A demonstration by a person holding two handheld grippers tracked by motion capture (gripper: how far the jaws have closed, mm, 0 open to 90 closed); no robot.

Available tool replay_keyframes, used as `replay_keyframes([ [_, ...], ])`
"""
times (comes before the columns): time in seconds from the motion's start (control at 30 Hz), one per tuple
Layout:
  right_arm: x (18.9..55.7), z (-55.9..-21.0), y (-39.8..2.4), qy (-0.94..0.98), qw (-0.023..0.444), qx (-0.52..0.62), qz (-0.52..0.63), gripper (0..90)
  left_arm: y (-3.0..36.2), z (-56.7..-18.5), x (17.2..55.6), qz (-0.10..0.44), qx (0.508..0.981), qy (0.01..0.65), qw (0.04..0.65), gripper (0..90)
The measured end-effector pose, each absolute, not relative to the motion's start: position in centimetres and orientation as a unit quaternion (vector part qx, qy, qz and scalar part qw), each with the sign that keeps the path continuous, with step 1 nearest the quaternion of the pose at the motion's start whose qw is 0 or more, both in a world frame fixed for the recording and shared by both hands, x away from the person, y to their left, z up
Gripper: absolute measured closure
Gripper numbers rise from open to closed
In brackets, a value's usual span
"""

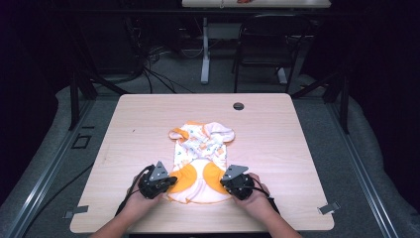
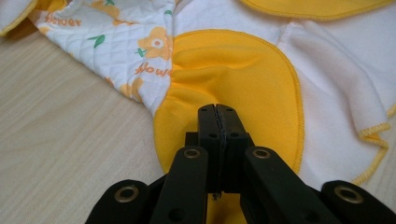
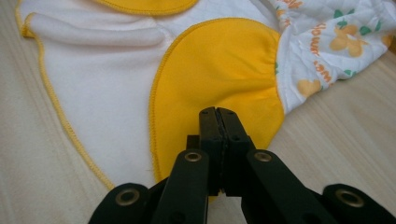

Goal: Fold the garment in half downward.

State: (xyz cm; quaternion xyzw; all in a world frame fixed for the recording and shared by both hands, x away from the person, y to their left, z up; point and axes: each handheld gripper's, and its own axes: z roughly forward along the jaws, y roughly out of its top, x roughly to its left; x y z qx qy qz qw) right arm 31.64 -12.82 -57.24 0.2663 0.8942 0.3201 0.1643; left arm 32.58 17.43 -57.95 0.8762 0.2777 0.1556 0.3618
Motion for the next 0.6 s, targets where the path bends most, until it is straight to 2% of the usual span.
replay_keyframes([
  [0.23,30.8,-57.0,-12.9,0.904,0.143,0.253,0.314,89.8,17.6,-57.9,31.0,0.148,0.884,0.261,0.359,90.0],
  [0.33,29.9,-56.9,-12.7,0.909,0.148,0.24,0.306,89.8,17.8,-57.8,30.1,0.138,0.885,0.263,0.359,90.0],
  [0.6,27.2,-56.8,-12.6,0.918,0.123,0.219,0.307,89.8,18.2,-57.6,28.1,0.117,0.891,0.26,0.355,90.0],
])
